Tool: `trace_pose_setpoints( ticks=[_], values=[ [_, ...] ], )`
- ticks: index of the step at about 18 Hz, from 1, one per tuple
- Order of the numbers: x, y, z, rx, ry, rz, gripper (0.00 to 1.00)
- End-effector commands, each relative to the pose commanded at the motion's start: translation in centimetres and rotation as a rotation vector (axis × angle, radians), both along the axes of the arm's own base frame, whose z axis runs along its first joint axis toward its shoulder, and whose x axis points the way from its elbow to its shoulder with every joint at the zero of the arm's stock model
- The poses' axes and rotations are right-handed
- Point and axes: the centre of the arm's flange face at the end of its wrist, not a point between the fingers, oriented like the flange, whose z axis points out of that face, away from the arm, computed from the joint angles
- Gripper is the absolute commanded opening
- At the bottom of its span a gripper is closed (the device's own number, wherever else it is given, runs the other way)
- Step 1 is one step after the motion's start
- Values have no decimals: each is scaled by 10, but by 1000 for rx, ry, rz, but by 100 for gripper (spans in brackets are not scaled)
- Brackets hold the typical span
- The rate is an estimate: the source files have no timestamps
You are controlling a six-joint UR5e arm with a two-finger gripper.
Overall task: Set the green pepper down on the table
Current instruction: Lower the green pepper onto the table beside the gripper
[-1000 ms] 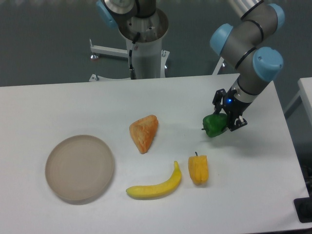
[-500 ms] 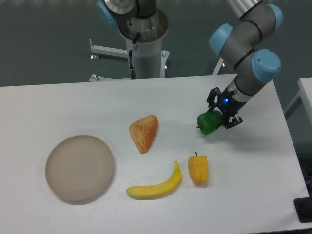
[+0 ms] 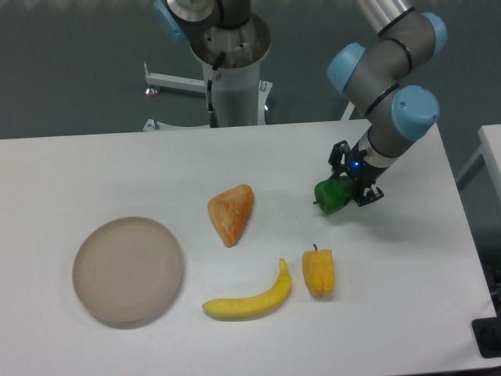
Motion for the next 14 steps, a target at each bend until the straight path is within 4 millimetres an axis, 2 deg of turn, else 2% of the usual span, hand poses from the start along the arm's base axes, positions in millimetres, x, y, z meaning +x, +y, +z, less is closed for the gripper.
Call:
trace_pose_setpoints(
  ticks=[11, 14],
  values=[
    [0, -1, -4, 17, 16, -19, 41],
    [0, 0, -4, 17, 17, -19, 47]
  ],
)
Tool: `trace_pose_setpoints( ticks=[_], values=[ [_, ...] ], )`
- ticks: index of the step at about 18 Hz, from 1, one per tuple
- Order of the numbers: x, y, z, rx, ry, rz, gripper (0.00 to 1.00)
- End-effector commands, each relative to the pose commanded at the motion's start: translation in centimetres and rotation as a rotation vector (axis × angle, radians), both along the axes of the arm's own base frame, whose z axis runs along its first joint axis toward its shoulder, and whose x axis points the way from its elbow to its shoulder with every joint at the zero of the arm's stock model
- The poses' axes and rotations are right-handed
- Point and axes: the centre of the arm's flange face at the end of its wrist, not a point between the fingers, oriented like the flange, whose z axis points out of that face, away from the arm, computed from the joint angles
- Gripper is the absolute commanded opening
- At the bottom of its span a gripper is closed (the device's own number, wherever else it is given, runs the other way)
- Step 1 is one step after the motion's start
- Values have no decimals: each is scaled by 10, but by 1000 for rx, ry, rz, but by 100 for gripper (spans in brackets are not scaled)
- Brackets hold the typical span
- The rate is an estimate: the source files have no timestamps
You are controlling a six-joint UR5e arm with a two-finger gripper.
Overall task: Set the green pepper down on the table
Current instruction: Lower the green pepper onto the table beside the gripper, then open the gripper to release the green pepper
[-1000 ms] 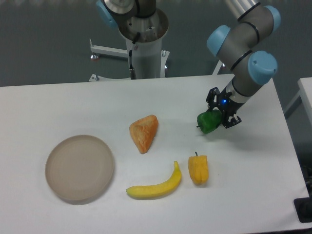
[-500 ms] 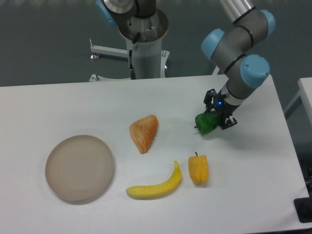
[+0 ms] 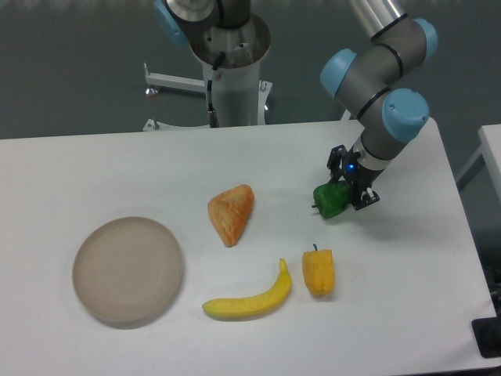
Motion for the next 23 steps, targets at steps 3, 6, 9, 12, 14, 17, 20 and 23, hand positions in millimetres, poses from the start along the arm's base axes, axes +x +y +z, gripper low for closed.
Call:
trace_pose_setpoints(
  ticks=[3, 6, 9, 12, 14, 17, 20, 23],
  values=[
    [0, 0, 1, 2, 0, 0, 63],
    [-3, 1, 4, 8, 6, 2, 86],
    [-6, 4, 13, 16, 19, 8, 97],
    [-12, 9, 27, 31, 41, 17, 100],
    [-19, 13, 43, 45, 72, 19, 100],
    [-17, 28, 59, 65, 101, 19, 100],
    [-26, 40, 77, 76, 138, 63, 100],
    [-25, 62, 91, 74, 190, 34, 100]
  ],
)
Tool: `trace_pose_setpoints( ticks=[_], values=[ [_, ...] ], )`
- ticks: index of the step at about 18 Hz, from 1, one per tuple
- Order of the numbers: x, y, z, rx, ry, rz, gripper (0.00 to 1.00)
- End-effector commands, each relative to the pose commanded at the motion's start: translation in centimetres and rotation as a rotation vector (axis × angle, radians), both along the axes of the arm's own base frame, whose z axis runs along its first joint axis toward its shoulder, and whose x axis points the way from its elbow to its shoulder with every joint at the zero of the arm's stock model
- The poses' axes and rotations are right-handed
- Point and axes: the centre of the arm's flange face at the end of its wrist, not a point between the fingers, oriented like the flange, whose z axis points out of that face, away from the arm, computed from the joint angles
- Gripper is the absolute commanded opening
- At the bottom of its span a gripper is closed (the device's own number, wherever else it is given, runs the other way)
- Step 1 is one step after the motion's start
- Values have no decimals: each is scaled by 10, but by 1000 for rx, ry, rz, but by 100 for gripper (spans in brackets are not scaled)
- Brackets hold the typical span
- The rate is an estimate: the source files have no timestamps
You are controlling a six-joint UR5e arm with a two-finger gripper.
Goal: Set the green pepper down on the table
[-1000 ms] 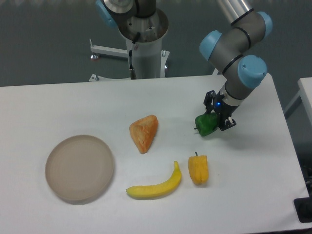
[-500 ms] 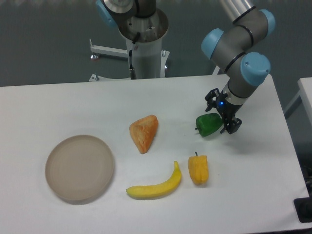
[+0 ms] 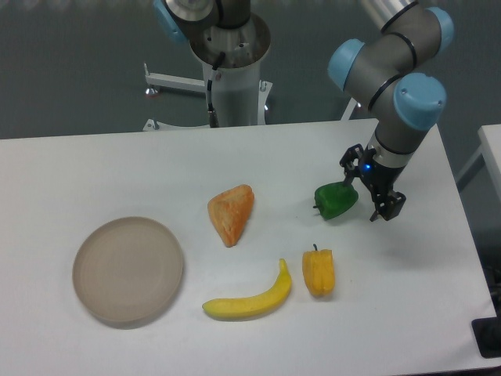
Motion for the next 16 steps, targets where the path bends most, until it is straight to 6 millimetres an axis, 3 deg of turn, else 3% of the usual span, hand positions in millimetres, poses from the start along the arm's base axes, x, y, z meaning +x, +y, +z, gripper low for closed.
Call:
trace_pose_setpoints(
  ticks=[3, 10, 16],
  values=[
    [-8, 10, 8, 1, 37, -4, 100],
    [-3, 38, 16, 8, 76, 22, 100],
    [-5, 41, 16, 12, 80, 21, 100]
  ],
)
